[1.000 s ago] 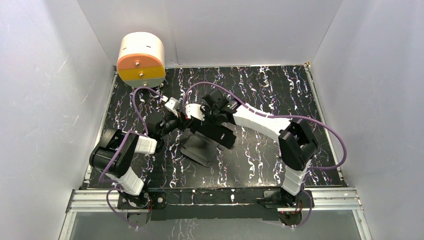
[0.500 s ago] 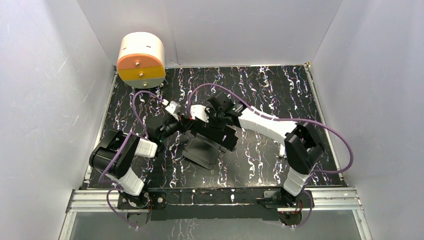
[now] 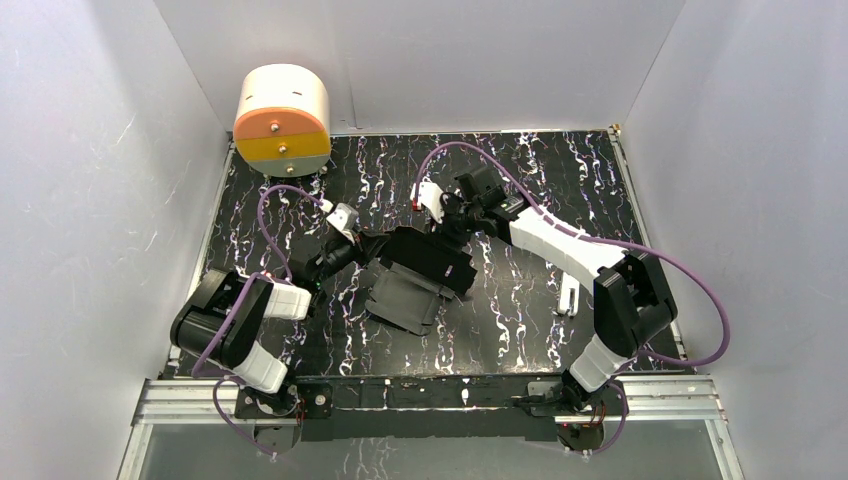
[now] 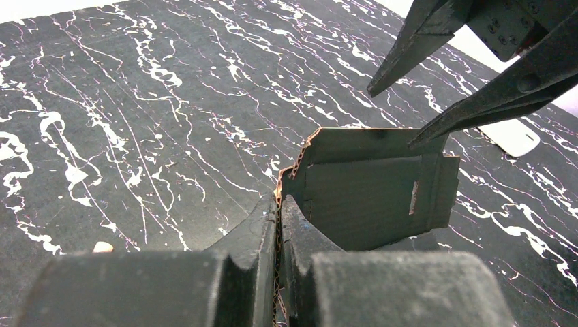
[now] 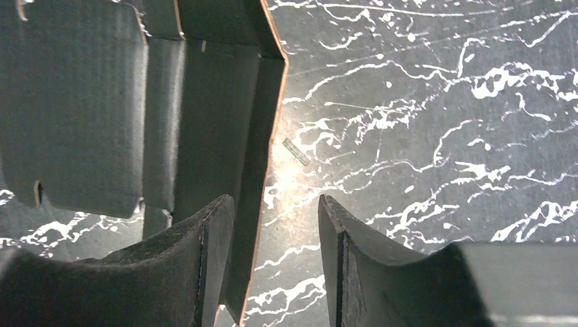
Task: Fold the paper box
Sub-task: Fold the paper box at the center of the board.
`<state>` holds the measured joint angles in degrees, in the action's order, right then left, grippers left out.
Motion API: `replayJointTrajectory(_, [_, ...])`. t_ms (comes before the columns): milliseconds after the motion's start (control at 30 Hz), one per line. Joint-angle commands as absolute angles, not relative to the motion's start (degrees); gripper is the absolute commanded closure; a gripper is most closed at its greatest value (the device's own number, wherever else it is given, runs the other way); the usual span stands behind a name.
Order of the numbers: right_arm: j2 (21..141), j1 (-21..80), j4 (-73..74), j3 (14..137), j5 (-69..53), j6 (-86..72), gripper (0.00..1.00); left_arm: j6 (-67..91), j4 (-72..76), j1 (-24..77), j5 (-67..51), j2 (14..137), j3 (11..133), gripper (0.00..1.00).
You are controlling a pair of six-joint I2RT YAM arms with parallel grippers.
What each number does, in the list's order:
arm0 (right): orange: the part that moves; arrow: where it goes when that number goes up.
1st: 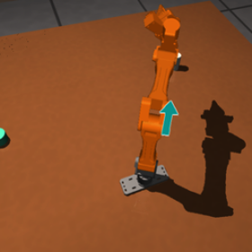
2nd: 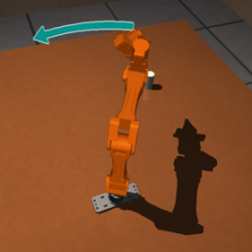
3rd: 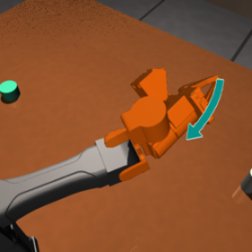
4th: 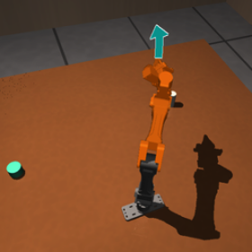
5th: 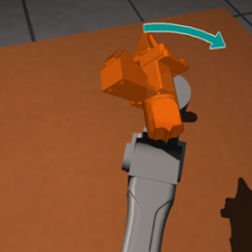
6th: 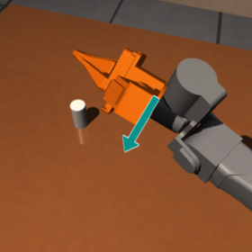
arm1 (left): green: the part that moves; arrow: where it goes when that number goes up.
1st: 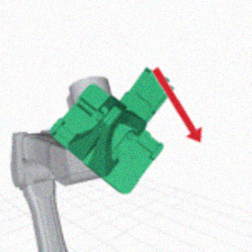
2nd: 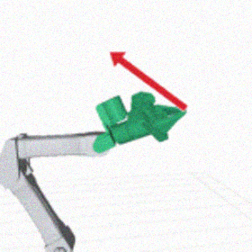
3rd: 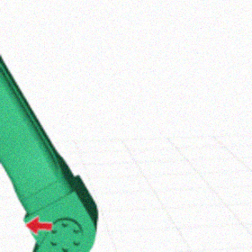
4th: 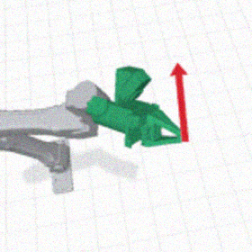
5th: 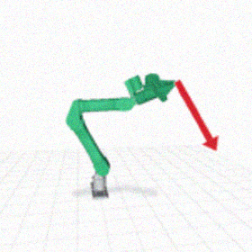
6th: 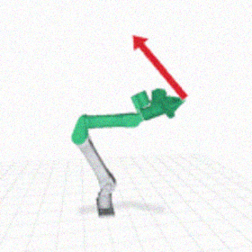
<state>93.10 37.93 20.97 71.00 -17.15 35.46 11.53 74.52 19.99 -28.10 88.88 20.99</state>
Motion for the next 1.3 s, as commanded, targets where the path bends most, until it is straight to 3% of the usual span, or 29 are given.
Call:
replayJointTrajectory(0, [92.53, 37.65, 17.78, 70.49, -23.08, 33.79, 0.44, 9.54, 78.97, 20.02, -28.91, 87.19, 20.74, 1.00])
replayJointTrajectory(467, [95.90, 36.87, 16.36, 70.40, -24.98, 33.80, 0.52, 9.89, 79.19, 19.97, -29.18, 86.93, 20.74, 1.00])
replayJointTrajectory(633, [96.62, 36.85, 16.52, 70.81, -26.26, 33.96, 0.59, 10.15, 79.34, 19.98, -29.37, 87.31, 20.96, 1.00])
replayJointTrajectory(733, [96.77, 36.84, 17.06, 71.08, -26.35, 34.12, 0.73, 10.44, 79.45, 19.99, -29.52, 87.77, 21.17, 1.00])
replayJointTrajectory(867, [96.31, 37.01, 18.28, 71.10, -24.02, 34.72, 0.99, 10.92, 79.54, 19.98, -29.23, 88.29, 21.48, 1.00])
replayJointTrajectory(1267, [94.73, 42.90, 18.01, 73.87, -5.70, 45.06, 1.00, 12.30, 79.28, 20.02, -31.12, 90.76, 24.81, 1.00])
